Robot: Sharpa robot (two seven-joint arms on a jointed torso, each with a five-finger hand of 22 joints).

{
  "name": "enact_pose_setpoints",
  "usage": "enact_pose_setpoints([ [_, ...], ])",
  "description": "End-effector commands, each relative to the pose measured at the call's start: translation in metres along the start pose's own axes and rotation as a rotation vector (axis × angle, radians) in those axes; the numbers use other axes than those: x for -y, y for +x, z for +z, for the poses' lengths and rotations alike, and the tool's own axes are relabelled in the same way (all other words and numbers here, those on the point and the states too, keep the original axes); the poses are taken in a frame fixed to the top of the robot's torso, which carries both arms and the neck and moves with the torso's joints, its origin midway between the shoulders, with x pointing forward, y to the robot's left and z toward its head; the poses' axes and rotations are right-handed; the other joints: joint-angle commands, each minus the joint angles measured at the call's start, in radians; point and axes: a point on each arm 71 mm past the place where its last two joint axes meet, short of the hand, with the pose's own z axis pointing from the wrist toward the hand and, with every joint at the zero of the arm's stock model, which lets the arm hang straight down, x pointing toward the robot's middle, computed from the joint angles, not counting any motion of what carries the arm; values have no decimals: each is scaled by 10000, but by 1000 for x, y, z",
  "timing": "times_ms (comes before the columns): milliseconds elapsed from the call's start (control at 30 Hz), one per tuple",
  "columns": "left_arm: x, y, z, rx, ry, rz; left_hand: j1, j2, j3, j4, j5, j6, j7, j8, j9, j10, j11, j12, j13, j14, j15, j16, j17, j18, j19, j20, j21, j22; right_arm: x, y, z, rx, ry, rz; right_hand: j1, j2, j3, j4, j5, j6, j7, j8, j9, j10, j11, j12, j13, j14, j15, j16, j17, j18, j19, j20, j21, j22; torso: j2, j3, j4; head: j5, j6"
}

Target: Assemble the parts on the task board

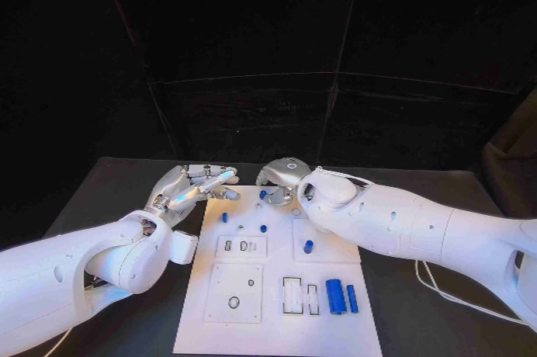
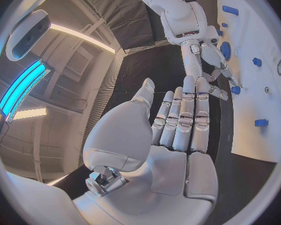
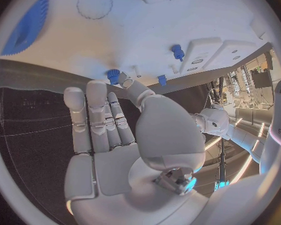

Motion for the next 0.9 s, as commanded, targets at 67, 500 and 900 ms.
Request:
enact_pose_setpoints([
  [67,1,0,0,-136,22,-19,-18,106,1,-58,53,97,-4,-34,-15,46,-1,-40,-17,79,8,-14,12,131,79,-12,-61,-9,3,-5,-4,436,3,109,129,43,-95,9,-38,-106,-9,-11,8,-39,-10,45,16,-42,-2,-56,-36,69,-40,0,-58,-28,6,2,-16,-2,13],
  [500,1,-2,-1,-144,-26,-31,28,115,12,-110,50,99,-11,-60,-20,49,-4,-79,-23,75,6,-38,40,130,88,-15,-78,-24,58,-36,-61,351,1722,2661,-834,-277,-971,1005,820,561,-432,158,92,3824,-792,2387,1217,823,-612,1996,2539,-387,1891,-494,1198,2400,-103,29,-231,-7,129],
  [900,-1,-2,2,-204,-66,-54,36,120,15,-119,50,103,-14,-64,-20,52,-6,-86,-24,74,6,-43,46,130,90,-16,-81,-27,90,-31,-83,-1541,3008,2747,-363,-226,-3387,2540,1256,-436,-255,342,89,2759,-619,7922,7344,1126,-443,4626,6346,-632,2688,-407,1847,3689,-100,37,-253,-55,98],
])
